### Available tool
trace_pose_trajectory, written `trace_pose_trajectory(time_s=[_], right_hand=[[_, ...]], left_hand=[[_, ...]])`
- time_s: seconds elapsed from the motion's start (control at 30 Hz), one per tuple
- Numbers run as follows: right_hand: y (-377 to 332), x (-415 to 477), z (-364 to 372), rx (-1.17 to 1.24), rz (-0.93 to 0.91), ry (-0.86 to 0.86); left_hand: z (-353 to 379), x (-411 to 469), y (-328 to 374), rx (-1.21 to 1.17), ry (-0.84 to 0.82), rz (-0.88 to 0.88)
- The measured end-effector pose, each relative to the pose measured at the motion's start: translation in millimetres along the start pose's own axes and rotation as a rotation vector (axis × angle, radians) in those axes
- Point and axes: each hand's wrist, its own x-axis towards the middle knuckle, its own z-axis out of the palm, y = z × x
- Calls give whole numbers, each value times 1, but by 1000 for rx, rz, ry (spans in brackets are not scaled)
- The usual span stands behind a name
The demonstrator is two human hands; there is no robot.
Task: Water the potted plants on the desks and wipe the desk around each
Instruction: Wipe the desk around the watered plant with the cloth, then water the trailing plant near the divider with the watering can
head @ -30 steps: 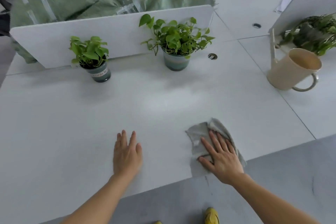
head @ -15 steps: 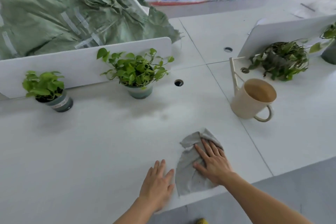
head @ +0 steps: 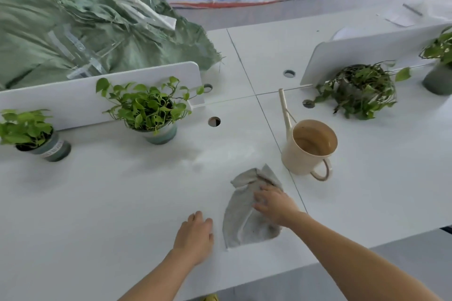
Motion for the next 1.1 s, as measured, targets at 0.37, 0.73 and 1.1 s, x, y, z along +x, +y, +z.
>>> trace_pose_trajectory(time_s=[0.37,0.73,1.1], right_hand=[[107,-67,-76,783,644,684],[118,-13,-139,1098,474,114],[143,-2,-152,1124,378,141]], left_hand=[[-10,44,79,32,3,300],[-33,115,134,207,-70,265],[-53,135,194,157,-95,116]])
